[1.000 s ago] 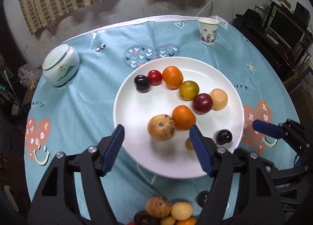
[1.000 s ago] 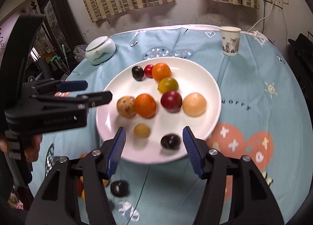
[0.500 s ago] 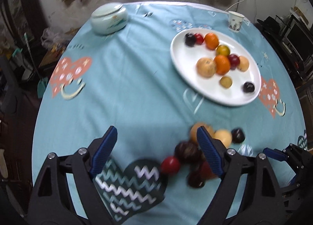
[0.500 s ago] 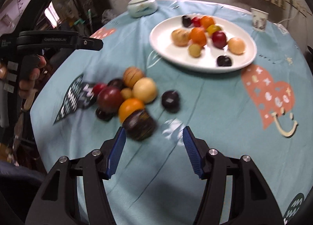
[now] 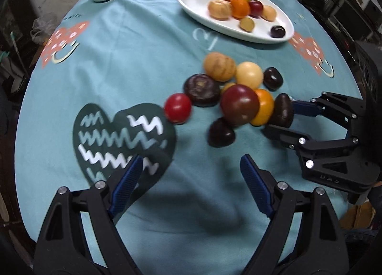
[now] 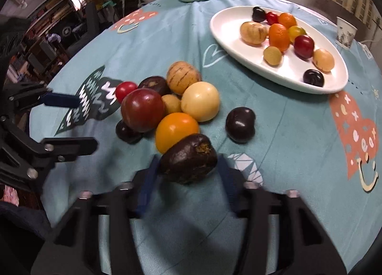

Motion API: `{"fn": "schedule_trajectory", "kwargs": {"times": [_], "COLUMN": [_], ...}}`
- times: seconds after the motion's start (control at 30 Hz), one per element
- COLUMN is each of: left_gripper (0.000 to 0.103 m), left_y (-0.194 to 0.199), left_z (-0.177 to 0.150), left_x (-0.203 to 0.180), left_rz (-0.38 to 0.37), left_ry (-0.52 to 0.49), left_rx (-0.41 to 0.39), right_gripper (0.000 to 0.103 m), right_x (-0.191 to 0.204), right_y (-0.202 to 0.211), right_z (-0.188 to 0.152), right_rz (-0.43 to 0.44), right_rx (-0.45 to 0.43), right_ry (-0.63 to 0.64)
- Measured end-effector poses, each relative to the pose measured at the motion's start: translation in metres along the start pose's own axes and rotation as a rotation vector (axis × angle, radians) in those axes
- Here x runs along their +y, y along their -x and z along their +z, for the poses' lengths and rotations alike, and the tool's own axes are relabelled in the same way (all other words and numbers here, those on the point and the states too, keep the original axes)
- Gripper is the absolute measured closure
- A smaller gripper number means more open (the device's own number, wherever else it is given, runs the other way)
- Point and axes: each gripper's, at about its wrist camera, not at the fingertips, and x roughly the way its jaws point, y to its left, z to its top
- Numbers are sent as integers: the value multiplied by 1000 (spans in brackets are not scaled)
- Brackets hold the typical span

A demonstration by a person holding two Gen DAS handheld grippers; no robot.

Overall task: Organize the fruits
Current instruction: 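Grasp the dark brown oblong fruit with the right tool while the left tool grasps a dark plum, then carry both fruits onto the white plate and open both tools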

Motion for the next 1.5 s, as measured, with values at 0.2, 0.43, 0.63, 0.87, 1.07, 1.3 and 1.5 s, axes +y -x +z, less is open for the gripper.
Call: {"fn": "schedule_trajectory", "kwargs": {"times": [0.2,0.43,0.63,0.87,1.07,1.3,1.5], "left_gripper": [48,73,73,73,73,73,72], "left_y": [-19,-29,1,47,75,81,75], "left_z": [13,19,19,40,77,99,103], "left_x": [-17,-27,-19,-26,-53,-74,-83], "left_rz": [-29,-66,-73,-74,-59,-63,-66], "left_ry": [-55,-93,-88,-101,-143,-169,-190], "left_rx": [6,20,-38,-150,-234,-264,-253], "right_gripper": [57,57,57,57,57,57,57], "right_x": [-4,-14,-14,-16,-24,-37,-42], "right_y": [22,32,37,61,103,127,121], "right_z": [-8,-14,-14,-3,11,12,11], "right_rz": [30,21,29,30,-6,-20,-17], "right_rx": [-19,-27,-44,-131,-252,-313,-291], "right_ry": [-18,-73,-88,-113,-131,-178,-200]}}
